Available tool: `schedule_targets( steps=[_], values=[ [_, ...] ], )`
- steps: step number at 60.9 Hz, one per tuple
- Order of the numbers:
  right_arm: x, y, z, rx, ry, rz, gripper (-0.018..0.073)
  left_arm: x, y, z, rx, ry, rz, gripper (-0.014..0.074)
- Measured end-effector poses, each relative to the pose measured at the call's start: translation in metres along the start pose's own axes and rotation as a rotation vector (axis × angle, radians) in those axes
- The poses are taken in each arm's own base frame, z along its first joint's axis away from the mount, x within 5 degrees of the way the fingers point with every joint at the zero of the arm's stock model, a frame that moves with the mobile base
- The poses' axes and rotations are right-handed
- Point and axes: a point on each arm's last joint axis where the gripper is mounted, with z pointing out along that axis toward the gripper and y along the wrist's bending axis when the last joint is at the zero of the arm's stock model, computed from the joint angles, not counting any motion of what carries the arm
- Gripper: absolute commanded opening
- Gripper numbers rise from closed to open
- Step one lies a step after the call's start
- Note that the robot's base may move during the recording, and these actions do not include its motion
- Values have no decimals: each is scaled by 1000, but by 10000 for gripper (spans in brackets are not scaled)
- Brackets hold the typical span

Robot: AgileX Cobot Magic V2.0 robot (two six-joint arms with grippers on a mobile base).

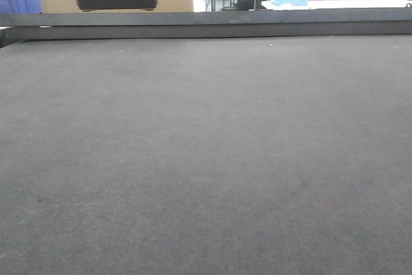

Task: Place cylindrical capacitor in blue bin on shelf
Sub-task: 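Drive the base away from the table holding both cylinders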

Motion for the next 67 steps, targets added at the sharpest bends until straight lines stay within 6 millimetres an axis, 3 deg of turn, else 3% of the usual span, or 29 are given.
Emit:
schedule_targets(
  steps=[67],
  values=[
    [0,0,0,0,0,-3,-100,0,0,0,-2,-1,3,-111]
  ],
)
